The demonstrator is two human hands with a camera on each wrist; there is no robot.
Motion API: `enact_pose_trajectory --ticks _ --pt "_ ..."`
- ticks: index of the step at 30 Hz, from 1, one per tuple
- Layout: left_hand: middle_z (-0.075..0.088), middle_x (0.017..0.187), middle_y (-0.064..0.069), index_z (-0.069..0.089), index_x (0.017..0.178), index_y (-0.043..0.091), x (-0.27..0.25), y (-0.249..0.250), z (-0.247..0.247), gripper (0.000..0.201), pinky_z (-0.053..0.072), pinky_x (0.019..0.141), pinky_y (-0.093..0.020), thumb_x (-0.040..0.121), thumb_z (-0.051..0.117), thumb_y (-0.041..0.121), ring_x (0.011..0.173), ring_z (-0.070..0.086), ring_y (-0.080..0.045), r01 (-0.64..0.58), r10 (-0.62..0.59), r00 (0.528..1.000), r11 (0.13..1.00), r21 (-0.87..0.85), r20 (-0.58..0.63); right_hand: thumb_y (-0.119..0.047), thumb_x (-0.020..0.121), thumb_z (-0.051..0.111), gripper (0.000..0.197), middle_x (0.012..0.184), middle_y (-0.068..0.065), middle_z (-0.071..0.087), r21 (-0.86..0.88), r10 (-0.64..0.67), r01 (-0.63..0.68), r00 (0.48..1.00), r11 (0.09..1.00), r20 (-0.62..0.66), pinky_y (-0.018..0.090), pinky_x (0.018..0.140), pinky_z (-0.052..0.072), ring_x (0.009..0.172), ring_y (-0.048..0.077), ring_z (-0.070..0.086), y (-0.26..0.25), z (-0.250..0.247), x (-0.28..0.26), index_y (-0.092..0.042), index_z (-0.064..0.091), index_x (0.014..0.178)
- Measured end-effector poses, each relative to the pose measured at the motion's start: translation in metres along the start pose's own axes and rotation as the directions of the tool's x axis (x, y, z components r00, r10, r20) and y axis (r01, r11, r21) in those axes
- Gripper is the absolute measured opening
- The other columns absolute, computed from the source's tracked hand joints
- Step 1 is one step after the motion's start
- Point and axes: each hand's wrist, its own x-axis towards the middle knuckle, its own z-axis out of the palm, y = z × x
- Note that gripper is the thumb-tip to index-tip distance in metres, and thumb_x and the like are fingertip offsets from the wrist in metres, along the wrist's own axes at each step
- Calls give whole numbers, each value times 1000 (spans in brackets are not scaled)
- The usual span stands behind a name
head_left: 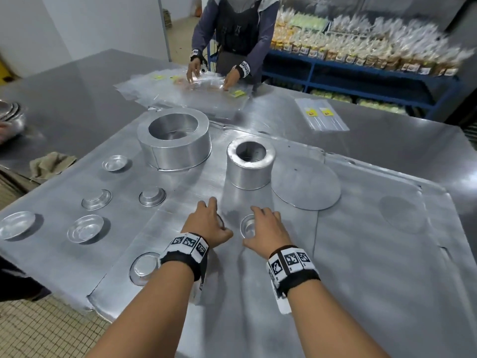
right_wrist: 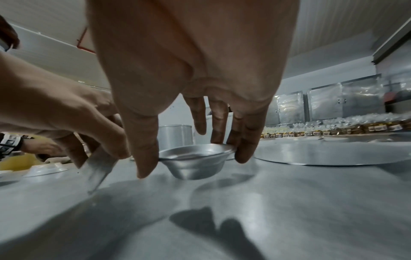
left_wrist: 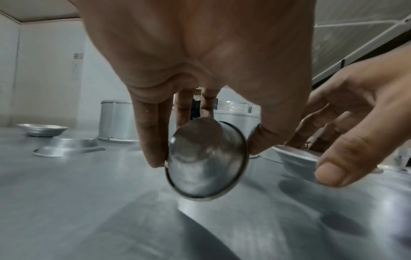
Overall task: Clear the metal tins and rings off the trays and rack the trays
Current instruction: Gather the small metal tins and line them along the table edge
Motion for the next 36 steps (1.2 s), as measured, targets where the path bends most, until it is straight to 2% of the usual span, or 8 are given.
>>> enact_pose_trajectory --ticks 7,15,18,22,24,27,30,36 --pt "45 100 -3 56 88 13 -24 69 15 46 41 68 -28 70 73 52 76 57 -26 -143 140 988 989 35 70 -41 66 79 86 133 2 49 -64 84 -85 996 994 -8 40 98 46 122 29 43 65 -37 -46 -24 39 141" --pt "63 88 -6 73 70 12 -31 173 47 46 52 82 -31 66 77 58 99 55 -13 -348 326 923 934 85 204 -39 63 84 88 133 2 51 -67 208 -209 978 976 -25 39 97 47 121 27 47 161 -90 -95 -24 45 140" --pt "66 84 -4 75 78 20 -29 217 66 51 53 81 -35 65 72 69 92 62 -17 -433 391 876 895 105 282 -39 61 85 87 131 1 53 -65 253 -255 967 965 -31 39 96 47 120 27 48 198 -110 -111 -23 47 138" --pt "67 76 3 73 98 36 -30 281 94 38 52 76 -29 74 68 65 79 62 -12 -586 512 765 805 93 391 -37 58 88 83 127 2 54 -19 327 -328 944 945 -41 40 96 48 119 25 48 254 -137 -129 -19 54 132" --pt "66 77 7 73 96 35 -29 313 110 38 50 75 -25 72 70 64 78 60 -9 -607 533 749 790 85 393 -37 57 89 83 125 2 54 1 362 -362 931 932 -50 39 96 49 119 25 49 284 -150 -136 -19 55 131" --pt "65 90 10 65 96 29 -21 361 143 59 52 80 -29 58 66 74 86 60 -13 -596 545 765 801 57 344 -36 56 90 85 126 2 54 22 420 -420 906 907 -53 38 97 48 120 25 49 329 -167 -145 -18 55 131" --pt "62 100 9 69 99 30 -12 414 172 59 47 87 -30 64 58 75 95 58 -15 -662 576 710 742 103 405 -39 55 89 85 124 2 53 51 468 -466 882 883 -56 38 97 47 119 26 50 376 -183 -150 -19 55 130" --pt "60 86 6 69 90 29 21 514 228 70 39 74 -33 57 41 84 88 57 -22 -768 658 633 600 223 408 -39 62 84 79 127 8 53 83 549 -543 831 836 -95 39 100 46 121 27 49 472 -221 -154 -14 56 130"
